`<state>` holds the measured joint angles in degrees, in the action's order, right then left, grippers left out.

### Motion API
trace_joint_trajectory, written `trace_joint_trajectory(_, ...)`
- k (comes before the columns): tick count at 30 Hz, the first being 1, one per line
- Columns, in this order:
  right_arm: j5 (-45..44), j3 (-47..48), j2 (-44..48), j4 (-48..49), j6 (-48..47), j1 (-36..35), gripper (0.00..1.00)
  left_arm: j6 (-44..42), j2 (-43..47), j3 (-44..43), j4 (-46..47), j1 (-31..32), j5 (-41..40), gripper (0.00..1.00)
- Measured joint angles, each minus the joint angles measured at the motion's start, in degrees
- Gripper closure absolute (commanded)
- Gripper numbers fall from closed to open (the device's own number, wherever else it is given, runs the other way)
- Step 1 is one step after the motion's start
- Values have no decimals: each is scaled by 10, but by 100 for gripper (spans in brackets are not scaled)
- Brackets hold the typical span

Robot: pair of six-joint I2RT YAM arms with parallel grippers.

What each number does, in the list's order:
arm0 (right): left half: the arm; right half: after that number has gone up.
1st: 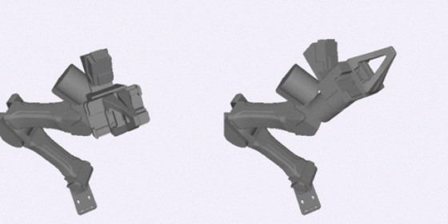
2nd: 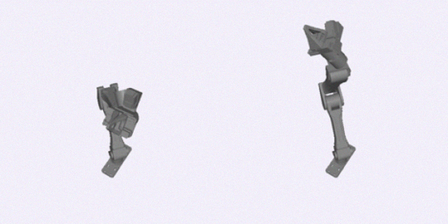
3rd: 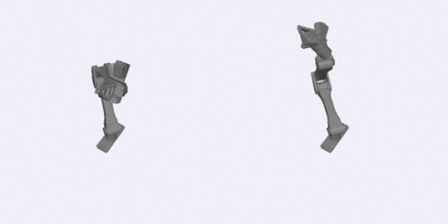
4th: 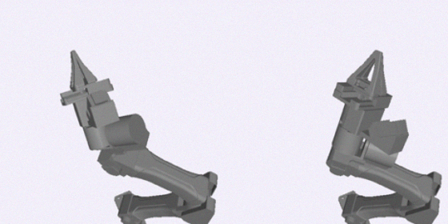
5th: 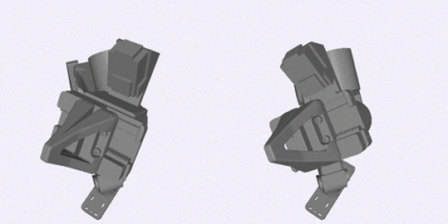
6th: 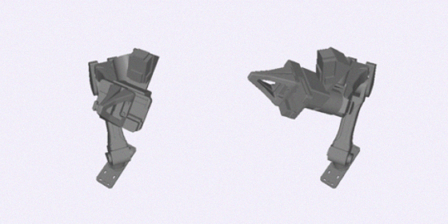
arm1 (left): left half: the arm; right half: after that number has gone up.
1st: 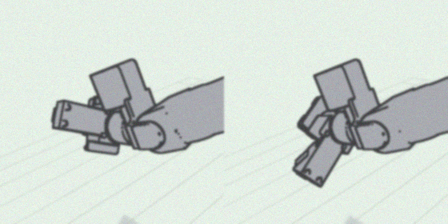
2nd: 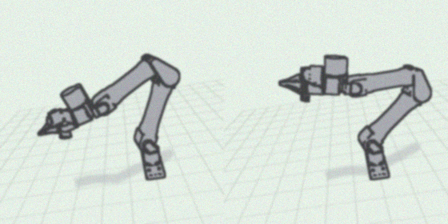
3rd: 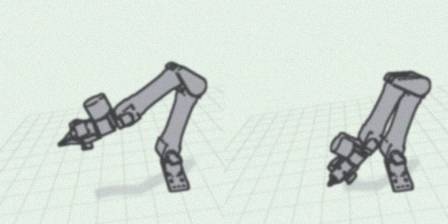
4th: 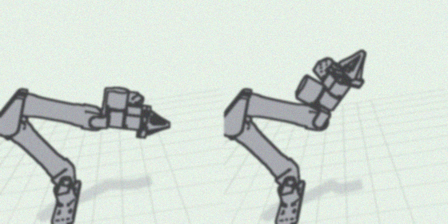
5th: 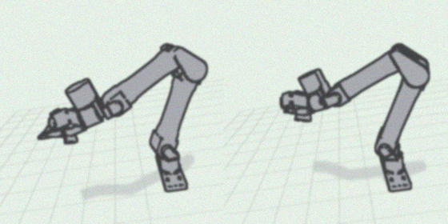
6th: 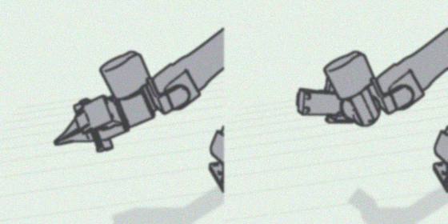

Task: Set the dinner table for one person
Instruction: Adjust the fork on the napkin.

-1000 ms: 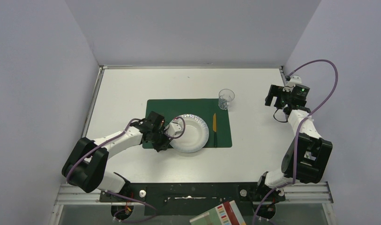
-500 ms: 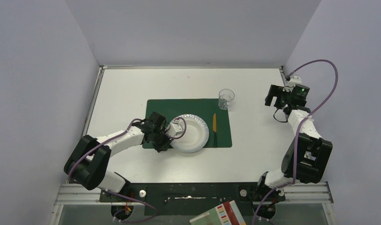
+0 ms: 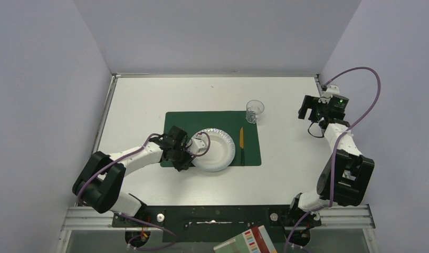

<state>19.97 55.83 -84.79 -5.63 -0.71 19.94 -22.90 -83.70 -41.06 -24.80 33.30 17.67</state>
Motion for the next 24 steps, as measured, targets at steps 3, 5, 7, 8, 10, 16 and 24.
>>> trace_joint_trajectory(3,0,0,0,0,0,0,4,2,0,0,0,0,-2,100)
trace_joint_trajectory(5,0,0,0,0,0,0,4,3,0,0,1,0,-3,100)
trace_joint_trajectory(7,0,0,0,0,0,0,4,4,0,0,1,0,-4,100)
trace_joint_trajectory(8,0,0,0,0,0,0,4,5,0,0,1,0,-4,100)
trace_joint_trajectory(10,1,0,0,0,0,0,4,7,0,0,2,0,-5,100)
trace_joint_trajectory(16,1,0,0,0,-1,1,4,11,0,0,3,1,-10,100)
trace_joint_trajectory(24,5,0,0,0,-1,3,4,13,0,0,4,2,-12,100)
